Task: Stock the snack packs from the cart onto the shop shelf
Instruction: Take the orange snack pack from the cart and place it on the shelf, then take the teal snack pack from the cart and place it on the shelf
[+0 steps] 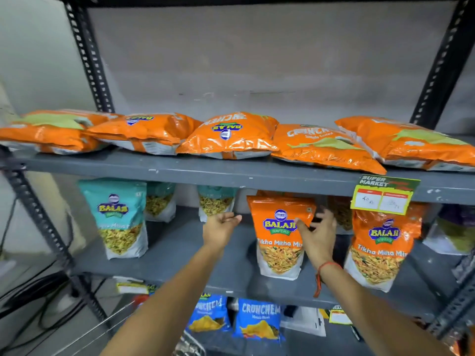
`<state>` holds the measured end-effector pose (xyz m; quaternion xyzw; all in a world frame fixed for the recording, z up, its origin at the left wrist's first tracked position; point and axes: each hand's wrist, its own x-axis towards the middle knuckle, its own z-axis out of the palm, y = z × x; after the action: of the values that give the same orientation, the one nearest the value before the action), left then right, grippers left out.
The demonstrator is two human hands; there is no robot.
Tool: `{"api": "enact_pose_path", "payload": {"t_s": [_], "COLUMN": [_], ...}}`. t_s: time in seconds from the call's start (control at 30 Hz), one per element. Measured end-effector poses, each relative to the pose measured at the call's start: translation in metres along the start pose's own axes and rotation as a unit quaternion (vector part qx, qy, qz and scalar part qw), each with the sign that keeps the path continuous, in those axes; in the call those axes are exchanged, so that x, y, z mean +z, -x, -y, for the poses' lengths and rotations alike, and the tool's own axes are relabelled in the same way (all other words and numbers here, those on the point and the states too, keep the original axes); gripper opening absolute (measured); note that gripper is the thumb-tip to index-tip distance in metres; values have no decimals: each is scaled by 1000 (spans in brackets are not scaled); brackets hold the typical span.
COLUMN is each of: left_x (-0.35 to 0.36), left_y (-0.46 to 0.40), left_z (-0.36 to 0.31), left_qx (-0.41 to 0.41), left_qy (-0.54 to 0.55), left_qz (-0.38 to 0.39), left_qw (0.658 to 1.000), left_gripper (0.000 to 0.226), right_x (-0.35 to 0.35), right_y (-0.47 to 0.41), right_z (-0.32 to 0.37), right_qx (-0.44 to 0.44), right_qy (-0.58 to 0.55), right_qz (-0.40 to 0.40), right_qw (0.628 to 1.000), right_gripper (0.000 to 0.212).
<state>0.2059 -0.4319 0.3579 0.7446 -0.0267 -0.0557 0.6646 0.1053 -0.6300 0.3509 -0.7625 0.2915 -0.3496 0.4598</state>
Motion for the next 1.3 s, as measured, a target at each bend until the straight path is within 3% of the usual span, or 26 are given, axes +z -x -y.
{"api": "enact_pose_path", "payload": {"t_s": [0.07, 0.2, 0.3, 0.47, 0.6, 0.67, 0.77, 0.87, 0.97, 1.07, 1.13, 1.2, 1.3], "left_x": [-33, -119, -190, -332, -409, -425, -429, -426, -419, -413, -414, -418, -424], "left_y": [10, 31, 58, 127, 188, 217, 246, 246, 232, 208, 194, 182, 170], "left_z": [-2, 2, 4, 71, 153, 194, 245, 299, 319, 338, 355, 371, 378], "left_qx": [5, 24, 42, -48, -197, -253, -334, -379, -435, -448, -461, -481, -481], "left_qy": [6, 42, 53, -12, -107, -106, -143, -123, -122, -88, -88, -98, -112], "left_qz": [-38, -74, -134, -271, -347, -342, -298, -286, -273, -288, -300, -313, -342], "left_qw": [999, 996, 989, 961, 911, 899, 883, 872, 849, 842, 830, 813, 800], "left_gripper": [9, 17, 26, 41, 34, 30, 26, 50, 44, 46, 46, 35, 26], "right_x": [15, 59, 99, 172, 226, 253, 285, 315, 342, 365, 378, 386, 389], "right_y": [21, 71, 115, 219, 302, 336, 369, 385, 399, 417, 430, 440, 448], "right_z": [19, 69, 106, 120, 75, 36, -19, -63, -87, -96, -106, -119, -128], "right_qx": [-61, -169, -186, -161, -115, -93, -59, -35, 0, 5, 17, 28, 0], "right_qy": [-2, -35, -89, -126, -50, 30, 141, 207, 233, 226, 196, 177, 169], "right_qz": [-2, 61, 124, 325, 531, 612, 686, 750, 782, 781, 777, 764, 721], "right_qw": [998, 983, 971, 923, 838, 785, 711, 627, 579, 582, 598, 620, 672], "right_gripper": [63, 61, 53, 32, 33, 37, 55, 76, 77, 57, 57, 55, 33]}}
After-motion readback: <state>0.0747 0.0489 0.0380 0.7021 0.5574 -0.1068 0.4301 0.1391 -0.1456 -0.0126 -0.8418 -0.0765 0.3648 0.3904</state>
